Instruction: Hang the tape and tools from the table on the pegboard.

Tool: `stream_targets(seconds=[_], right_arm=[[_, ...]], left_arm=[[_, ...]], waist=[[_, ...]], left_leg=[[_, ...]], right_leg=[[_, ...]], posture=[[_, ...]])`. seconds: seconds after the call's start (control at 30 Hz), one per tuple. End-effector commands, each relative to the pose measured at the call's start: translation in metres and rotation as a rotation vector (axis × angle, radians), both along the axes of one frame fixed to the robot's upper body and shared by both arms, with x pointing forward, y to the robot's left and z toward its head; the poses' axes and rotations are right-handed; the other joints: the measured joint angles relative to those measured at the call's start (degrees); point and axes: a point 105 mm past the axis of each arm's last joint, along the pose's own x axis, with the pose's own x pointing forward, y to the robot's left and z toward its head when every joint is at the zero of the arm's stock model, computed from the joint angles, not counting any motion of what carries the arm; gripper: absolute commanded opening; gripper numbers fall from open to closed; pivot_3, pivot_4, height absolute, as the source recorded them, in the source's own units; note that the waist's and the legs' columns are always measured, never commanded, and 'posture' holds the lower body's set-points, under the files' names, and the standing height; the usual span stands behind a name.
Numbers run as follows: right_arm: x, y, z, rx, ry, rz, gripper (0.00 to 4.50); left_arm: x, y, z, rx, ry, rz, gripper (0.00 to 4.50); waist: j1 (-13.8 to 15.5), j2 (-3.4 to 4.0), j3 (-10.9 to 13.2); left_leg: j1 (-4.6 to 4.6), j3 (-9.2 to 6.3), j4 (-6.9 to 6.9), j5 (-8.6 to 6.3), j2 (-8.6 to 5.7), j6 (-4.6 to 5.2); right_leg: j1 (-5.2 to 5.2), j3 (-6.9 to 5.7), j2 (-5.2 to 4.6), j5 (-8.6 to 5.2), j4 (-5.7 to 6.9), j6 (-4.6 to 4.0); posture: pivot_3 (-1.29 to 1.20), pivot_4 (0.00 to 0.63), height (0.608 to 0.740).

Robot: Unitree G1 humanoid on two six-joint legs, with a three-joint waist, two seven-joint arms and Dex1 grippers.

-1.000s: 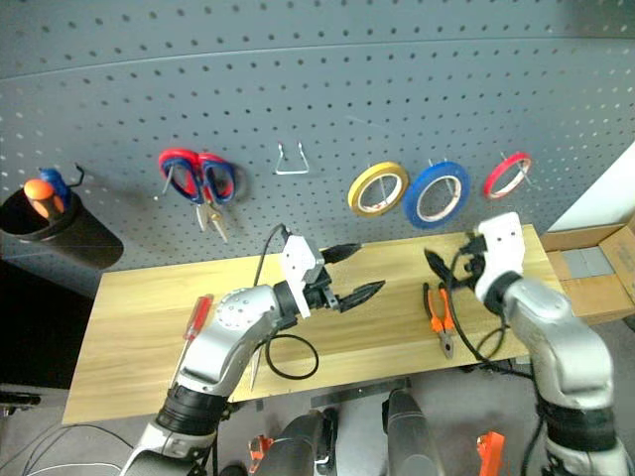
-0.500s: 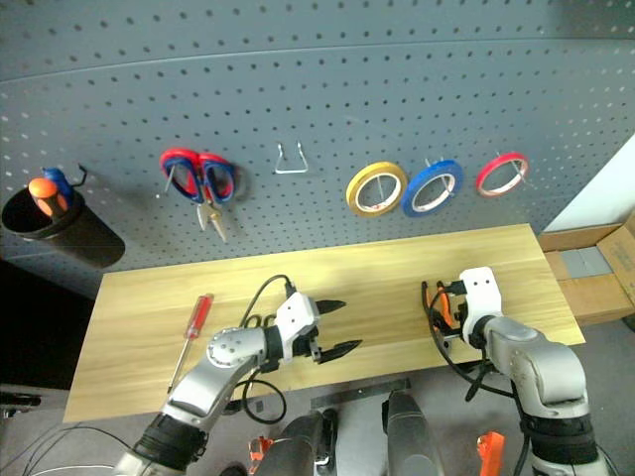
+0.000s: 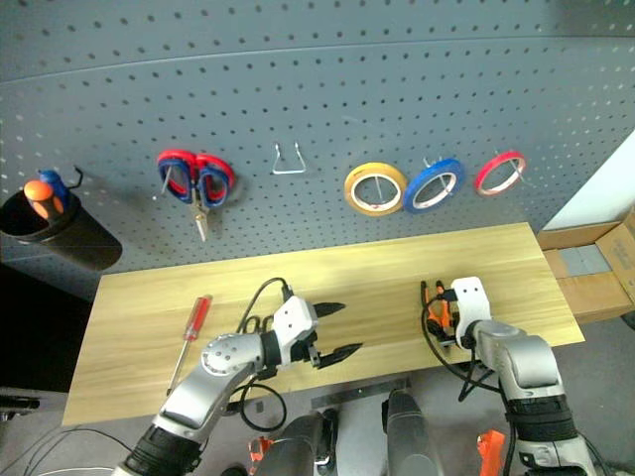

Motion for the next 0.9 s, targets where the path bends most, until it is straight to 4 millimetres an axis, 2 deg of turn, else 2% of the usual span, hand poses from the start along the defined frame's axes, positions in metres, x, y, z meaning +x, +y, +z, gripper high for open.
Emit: stream_targets(seconds=[0.03,0.3,0.4,0.53,0.63,0.73,0.83,0.9], right_arm=[[0.007,0.005,0.003,0.001,-0.027,0.013,4.38],[0.010,0.004,-0.010,-0.013,0.034,-0.023,4.38],[0.007,0.004,-0.012,-0.012,0.055,-0.019,3.76],[0.006,0.003,0.000,-0.014,0.043,-0.001,2.44],[-0.002,0.012,0.026,0.012,-0.020,0.117,2.32],[-0.019,0.024,0.056,0.034,-0.101,0.290,2.32],[-0.046,0.055,0.106,0.154,-0.254,0.553,2.32],[-0.058,0.081,0.154,0.279,-0.431,0.707,2.32]], left_arm=[[-0.003,0.001,0.013,-0.028,-0.035,-0.001,4.25],[-0.005,0.003,0.014,-0.018,-0.036,0.006,4.25],[-0.005,0.005,0.015,-0.012,-0.039,0.013,4.25],[0.000,0.009,0.027,-0.089,-0.033,0.059,4.25],[0.007,0.013,0.041,-0.154,-0.049,0.108,4.25],[0.008,0.019,0.048,-0.133,-0.098,0.121,4.25],[0.010,0.028,0.063,-0.137,-0.145,0.147,4.25],[0.009,0.035,0.073,-0.149,-0.179,0.164,4.25]], waist=[[0.1,0.00,0.0],[0.8,-0.01,0.0],[1.0,-0.01,0.0],[1.1,-0.01,0.0],[1.3,-0.01,0.0],[1.3,-0.01,0.0],[1.2,-0.03,0.0],[1.1,-0.05,0.0]], left_leg=[[0.00,0.00,0.00,0.00,0.00,0.00],[-0.01,0.01,-0.01,0.00,0.00,-0.01],[0.00,0.00,-0.01,0.00,0.00,-0.01],[-0.01,0.00,-0.01,0.00,0.00,-0.02],[-0.07,0.00,0.00,0.01,0.00,-0.02],[-0.17,0.04,-0.02,0.01,0.00,-0.03],[-0.17,0.08,-0.06,0.00,0.02,-0.03],[-0.16,0.08,-0.05,-0.01,0.11,-0.02]], right_leg=[[0.00,0.00,0.00,0.00,0.00,0.00],[-0.03,0.02,0.01,0.01,-0.01,0.01],[-0.03,0.01,0.01,0.01,0.00,0.01],[-0.03,0.01,0.01,0.01,-0.02,0.01],[-0.09,0.00,0.01,0.01,-0.01,0.01],[-0.19,0.03,0.01,0.01,-0.03,0.02],[-0.20,0.05,0.03,0.01,-0.07,0.03],[-0.20,0.05,0.11,0.01,-0.06,0.03]], posture=[[-0.19,0.322,0.740],[-0.17,0.311,0.740],[-0.17,0.310,0.740],[-0.17,0.315,0.740],[-0.18,0.315,0.740],[-0.18,0.316,0.740],[-0.17,0.309,0.740],[-0.17,0.304,0.740]])
